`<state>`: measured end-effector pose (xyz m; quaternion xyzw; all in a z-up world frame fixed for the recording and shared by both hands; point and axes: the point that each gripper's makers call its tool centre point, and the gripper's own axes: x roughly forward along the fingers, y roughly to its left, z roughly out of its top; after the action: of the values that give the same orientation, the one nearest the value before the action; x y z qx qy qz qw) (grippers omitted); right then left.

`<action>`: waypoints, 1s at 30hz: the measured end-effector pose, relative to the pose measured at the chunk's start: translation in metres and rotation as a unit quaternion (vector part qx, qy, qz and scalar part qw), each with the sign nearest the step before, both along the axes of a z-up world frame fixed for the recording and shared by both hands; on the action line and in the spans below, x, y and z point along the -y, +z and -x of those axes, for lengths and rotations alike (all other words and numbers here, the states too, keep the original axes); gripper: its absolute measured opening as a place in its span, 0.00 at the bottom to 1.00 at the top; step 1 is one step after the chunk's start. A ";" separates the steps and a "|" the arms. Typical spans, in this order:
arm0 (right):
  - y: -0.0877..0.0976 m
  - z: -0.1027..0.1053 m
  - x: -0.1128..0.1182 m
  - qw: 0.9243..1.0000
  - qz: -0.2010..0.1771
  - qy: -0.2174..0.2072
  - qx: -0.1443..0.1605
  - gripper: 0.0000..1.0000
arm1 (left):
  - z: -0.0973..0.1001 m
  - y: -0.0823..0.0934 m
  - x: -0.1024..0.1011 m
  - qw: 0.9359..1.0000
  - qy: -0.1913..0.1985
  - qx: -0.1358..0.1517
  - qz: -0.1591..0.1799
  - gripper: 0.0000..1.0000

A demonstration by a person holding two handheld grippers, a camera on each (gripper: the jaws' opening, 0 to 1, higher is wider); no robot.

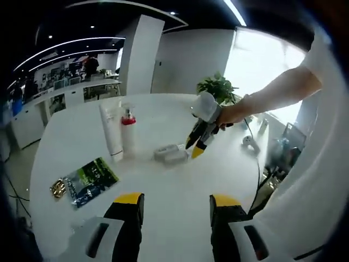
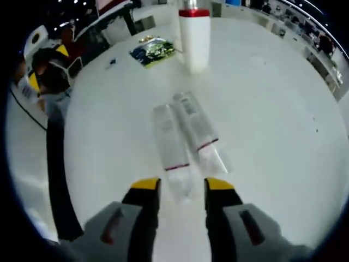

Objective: Arrange the skincare products in the storage area until every visible bottle or jar stands upright without overlapping.

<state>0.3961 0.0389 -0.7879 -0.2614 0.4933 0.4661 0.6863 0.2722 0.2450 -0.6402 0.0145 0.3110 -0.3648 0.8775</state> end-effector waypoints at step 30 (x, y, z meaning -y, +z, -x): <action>0.056 0.041 -0.022 0.970 -0.079 0.185 0.138 0.19 | -0.004 0.040 0.094 0.999 0.028 0.041 -0.009 0.51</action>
<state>0.3551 0.0612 -0.7323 -0.3548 0.2985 0.5815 0.6685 0.2765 0.1510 -0.6001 0.0291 0.2783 -0.3365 0.8991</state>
